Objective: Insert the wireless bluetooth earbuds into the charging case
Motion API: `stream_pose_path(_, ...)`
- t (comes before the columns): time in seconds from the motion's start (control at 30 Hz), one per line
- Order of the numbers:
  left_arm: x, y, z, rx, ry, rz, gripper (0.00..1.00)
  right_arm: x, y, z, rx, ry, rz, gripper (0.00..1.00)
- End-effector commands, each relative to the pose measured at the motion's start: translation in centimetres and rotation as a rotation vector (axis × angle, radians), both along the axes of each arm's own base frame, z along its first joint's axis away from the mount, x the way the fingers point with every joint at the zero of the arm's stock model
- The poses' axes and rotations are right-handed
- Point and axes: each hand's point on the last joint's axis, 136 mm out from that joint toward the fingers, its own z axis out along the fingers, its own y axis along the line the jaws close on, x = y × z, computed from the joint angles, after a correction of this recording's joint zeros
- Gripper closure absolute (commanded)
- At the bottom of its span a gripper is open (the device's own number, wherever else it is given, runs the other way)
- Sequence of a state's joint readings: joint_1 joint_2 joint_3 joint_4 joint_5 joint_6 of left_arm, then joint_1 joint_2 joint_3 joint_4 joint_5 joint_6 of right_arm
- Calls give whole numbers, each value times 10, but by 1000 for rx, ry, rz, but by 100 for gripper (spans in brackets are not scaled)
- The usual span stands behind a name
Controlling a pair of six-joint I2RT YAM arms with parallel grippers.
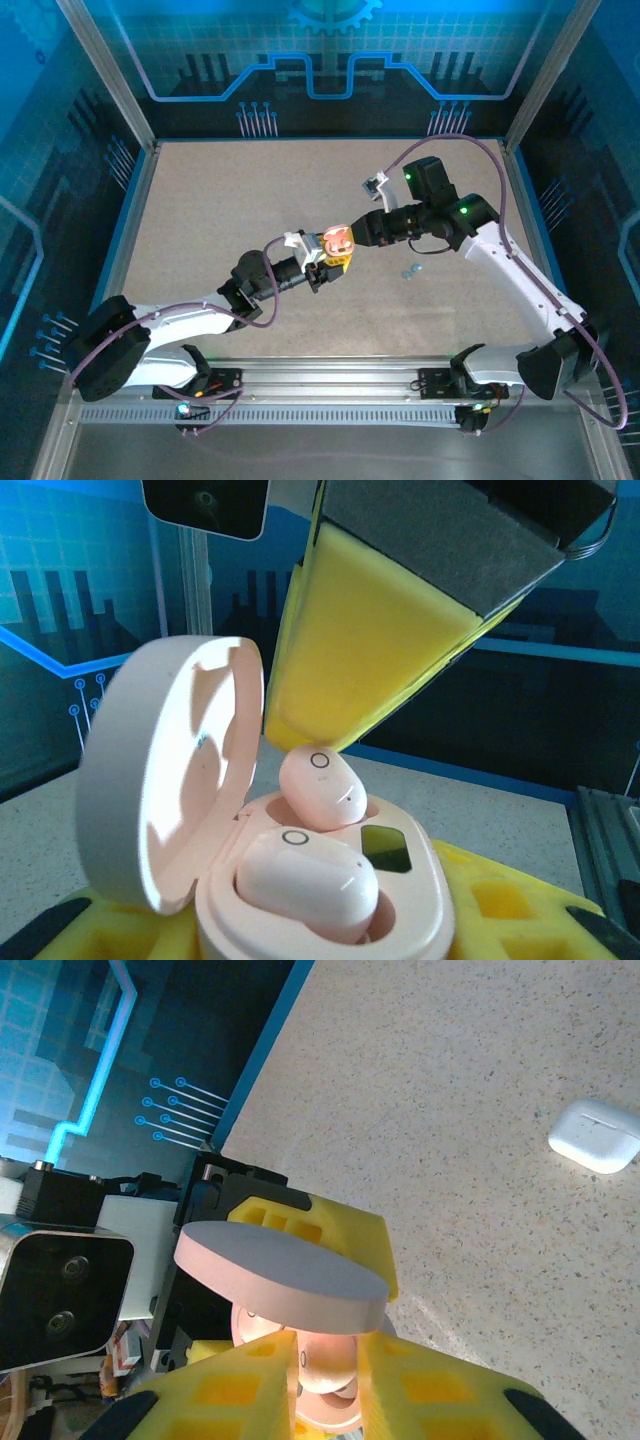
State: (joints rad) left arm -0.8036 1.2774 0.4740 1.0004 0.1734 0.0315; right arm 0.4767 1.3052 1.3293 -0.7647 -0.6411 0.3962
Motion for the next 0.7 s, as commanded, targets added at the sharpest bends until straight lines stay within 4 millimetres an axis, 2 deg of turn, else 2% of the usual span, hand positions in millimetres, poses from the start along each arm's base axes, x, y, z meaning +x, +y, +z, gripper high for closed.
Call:
stream_pose_path(0.0,-4,-3,25,-56,-47,-22,61,1,3,0,22,12,12,76)
stream_pose_path(0.33,-4,-3,26,-58,-45,-22,61,1,9,1,44,17,31,73)
stream_pose_path(0.57,-3,-3,25,-59,-44,-20,61,-1,11,5,57,7,44,77)
stream_pose_path(0.67,-3,-3,25,-58,-43,-21,61,-1,10,5,51,-1,39,75)
